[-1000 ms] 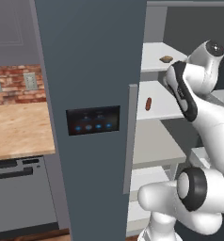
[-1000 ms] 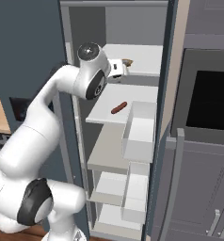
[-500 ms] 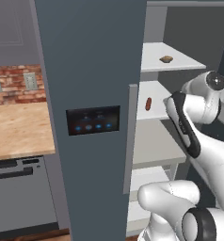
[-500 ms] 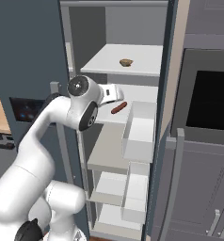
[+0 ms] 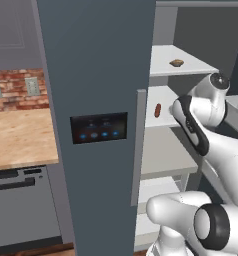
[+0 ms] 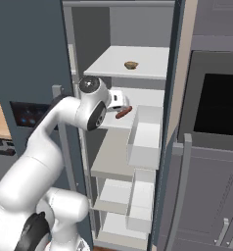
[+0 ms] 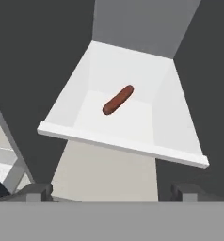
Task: Move the sausage and scallops from the second highest shelf to the top shelf to make space. Then, place the pitcher from the counter on the cleared second highest shelf.
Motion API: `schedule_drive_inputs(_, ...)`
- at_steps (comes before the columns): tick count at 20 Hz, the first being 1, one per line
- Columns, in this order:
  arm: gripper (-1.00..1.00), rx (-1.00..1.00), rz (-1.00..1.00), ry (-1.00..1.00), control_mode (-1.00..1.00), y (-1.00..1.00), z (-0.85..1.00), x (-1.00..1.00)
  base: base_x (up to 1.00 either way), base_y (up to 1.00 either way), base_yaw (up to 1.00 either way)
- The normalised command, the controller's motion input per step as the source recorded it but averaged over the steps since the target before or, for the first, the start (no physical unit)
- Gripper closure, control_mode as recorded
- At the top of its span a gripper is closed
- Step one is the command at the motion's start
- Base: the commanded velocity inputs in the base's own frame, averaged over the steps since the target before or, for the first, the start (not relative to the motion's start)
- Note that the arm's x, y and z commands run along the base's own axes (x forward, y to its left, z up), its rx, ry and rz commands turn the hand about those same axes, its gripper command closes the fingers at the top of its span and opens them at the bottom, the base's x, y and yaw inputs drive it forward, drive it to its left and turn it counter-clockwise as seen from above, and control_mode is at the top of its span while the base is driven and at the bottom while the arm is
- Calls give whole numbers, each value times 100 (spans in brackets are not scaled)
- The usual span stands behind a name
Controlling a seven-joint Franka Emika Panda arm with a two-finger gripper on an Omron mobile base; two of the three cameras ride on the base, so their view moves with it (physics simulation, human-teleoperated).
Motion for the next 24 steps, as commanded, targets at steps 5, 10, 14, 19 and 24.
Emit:
schedule_drive_inputs(5, -100, 14, -1, 2, -100, 0, -42, 31, 0, 0, 0)
schedule_drive_inputs(10, -100, 13, -3, 0, -100, 0, -37, 26, 0, 0, 0)
schedule_drive_inputs(14, -100, 8, -6, 0, -100, 0, -24, 28, 0, 0, 0)
schedule_drive_inputs(19, -100, 7, -8, 0, -100, 0, -23, 32, 0, 0, 0)
schedule_drive_inputs(24, -100, 7, -7, 0, -100, 0, -19, 35, 0, 0, 0)
